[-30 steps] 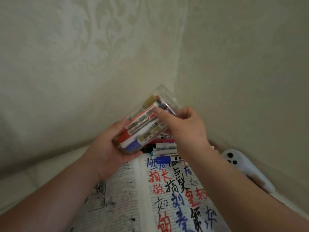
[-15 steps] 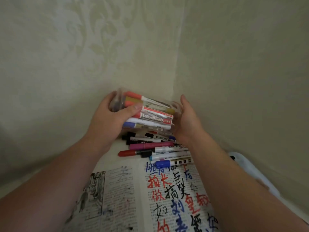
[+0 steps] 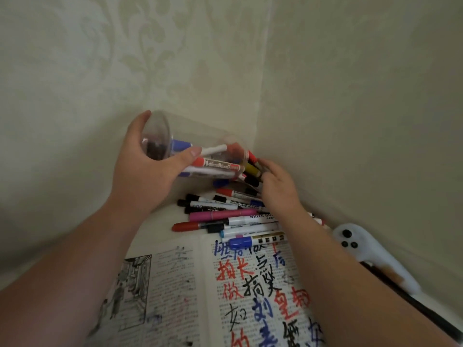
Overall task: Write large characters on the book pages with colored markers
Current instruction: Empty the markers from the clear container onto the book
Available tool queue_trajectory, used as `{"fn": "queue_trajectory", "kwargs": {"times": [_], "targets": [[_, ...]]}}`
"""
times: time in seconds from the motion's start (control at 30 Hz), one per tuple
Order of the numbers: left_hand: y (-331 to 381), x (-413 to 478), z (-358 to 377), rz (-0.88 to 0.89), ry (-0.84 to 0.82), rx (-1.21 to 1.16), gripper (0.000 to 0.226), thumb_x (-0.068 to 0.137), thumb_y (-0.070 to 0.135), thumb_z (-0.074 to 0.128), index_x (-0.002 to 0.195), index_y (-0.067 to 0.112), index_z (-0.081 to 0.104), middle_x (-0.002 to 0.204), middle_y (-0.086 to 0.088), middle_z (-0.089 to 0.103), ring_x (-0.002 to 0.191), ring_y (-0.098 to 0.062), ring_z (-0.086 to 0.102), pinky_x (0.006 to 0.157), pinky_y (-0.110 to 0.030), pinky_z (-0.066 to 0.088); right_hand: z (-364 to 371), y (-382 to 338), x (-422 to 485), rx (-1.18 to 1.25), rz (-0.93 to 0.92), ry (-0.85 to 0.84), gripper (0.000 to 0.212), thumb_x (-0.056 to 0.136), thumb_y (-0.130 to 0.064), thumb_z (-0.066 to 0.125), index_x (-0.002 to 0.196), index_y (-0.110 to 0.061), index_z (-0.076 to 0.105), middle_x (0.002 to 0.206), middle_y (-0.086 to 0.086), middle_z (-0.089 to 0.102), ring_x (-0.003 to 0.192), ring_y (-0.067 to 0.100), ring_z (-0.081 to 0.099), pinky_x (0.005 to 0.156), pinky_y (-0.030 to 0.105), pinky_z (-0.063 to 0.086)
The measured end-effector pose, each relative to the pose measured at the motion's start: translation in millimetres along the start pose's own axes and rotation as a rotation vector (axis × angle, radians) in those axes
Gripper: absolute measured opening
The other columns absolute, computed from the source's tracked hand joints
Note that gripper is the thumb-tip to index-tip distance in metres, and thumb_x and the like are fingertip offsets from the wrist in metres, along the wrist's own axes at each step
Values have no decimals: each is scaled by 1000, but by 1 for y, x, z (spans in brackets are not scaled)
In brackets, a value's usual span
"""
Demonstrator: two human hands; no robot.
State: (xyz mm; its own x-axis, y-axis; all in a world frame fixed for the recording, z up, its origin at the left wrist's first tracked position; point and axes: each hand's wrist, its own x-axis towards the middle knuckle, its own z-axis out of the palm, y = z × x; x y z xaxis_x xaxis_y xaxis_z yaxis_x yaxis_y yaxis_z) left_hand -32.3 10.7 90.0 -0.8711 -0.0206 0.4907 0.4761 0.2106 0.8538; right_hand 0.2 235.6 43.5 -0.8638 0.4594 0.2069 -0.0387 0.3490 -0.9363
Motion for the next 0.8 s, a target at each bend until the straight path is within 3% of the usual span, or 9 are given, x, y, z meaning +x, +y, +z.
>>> {"fn": "queue_trajectory", "kwargs": {"times": [0.07, 0.17, 0.3, 0.43, 0.5, 0.57, 0.67, 0.73, 0.8], "targets": [[-4, 0, -9, -14, 41, -36, 102, 63, 60, 86, 149, 41, 37, 151, 12, 44, 132, -10, 49, 109, -39, 47, 1, 6, -1, -122, -7, -91, 46, 99, -5, 39, 133, -25, 61, 113, -6, 63, 103, 12, 59, 84, 20, 50], [-11, -8, -21, -60, 130, -118, 104, 59, 68, 84, 148, 42, 39, 147, 7, 49, 129, -15, 55, 105, -44, 50, 3, 11, -2, -303, -47, -153, 47, 95, -4, 43, 135, -21, 60, 123, -1, 60, 110, 20, 59, 94, 34, 51], [-8, -27, -28, -164, 182, -480, 93, 71, 46, 85, 149, 24, 39, 135, -1, 56, 111, -22, 69, 88, -46, 60, 3, 13, -5, -408, -107, -163, 38, 92, -3, 51, 124, -18, 65, 113, -3, 56, 98, 19, 58, 81, 29, 47], [-19, -46, -27, -333, 92, -712, 30, 83, 41, 72, 103, 21, 59, 99, 0, 67, 106, -33, 71, 83, -49, 60, 0, 11, -9, -513, -155, -151, 21, 87, -14, 64, 100, -31, 62, 97, -5, 58, 89, 18, 58, 76, 27, 41], [-27, -55, -25, -443, 107, -822, 18, 82, 37, 72, 91, 26, 61, 90, -4, 69, 109, -37, 69, 90, -52, 57, 0, 9, -11, -541, -199, -194, 20, 82, -15, 68, 84, -32, 60, 86, -9, 58, 85, 19, 60, 73, 28, 43], [-26, -64, -23, -510, 76, -879, 26, 73, 39, 73, 92, 24, 62, 78, -2, 73, 103, -34, 72, 90, -49, 57, 2, 8, -12, -555, -203, -241, 20, 79, -12, 66, 87, -30, 63, 87, -6, 61, 87, 23, 62, 72, 33, 48], [-29, -68, -24, -512, 68, -911, 34, 71, 41, 72, 98, 23, 61, 80, -3, 76, 94, -32, 75, 76, -42, 62, 4, 14, -12, -504, -182, -242, 39, 83, -4, 62, 117, -23, 63, 107, -1, 64, 98, 22, 61, 83, 40, 53], [-35, -69, -25, -505, 74, -874, 33, 72, 41, 75, 97, 24, 62, 90, -4, 74, 100, -32, 73, 79, -43, 62, 4, 15, -12, -382, -144, -211, 52, 83, 5, 56, 127, -24, 60, 117, -1, 62, 106, 21, 60, 89, 40, 54], [-40, -69, -25, -469, 57, -758, 55, 69, 51, 82, 112, 23, 65, 110, -4, 69, 109, -26, 70, 86, -45, 61, 3, 11, -11, -275, -139, -140, 54, 84, 11, 51, 125, -23, 60, 119, -3, 61, 110, 18, 58, 92, 37, 54]]}}
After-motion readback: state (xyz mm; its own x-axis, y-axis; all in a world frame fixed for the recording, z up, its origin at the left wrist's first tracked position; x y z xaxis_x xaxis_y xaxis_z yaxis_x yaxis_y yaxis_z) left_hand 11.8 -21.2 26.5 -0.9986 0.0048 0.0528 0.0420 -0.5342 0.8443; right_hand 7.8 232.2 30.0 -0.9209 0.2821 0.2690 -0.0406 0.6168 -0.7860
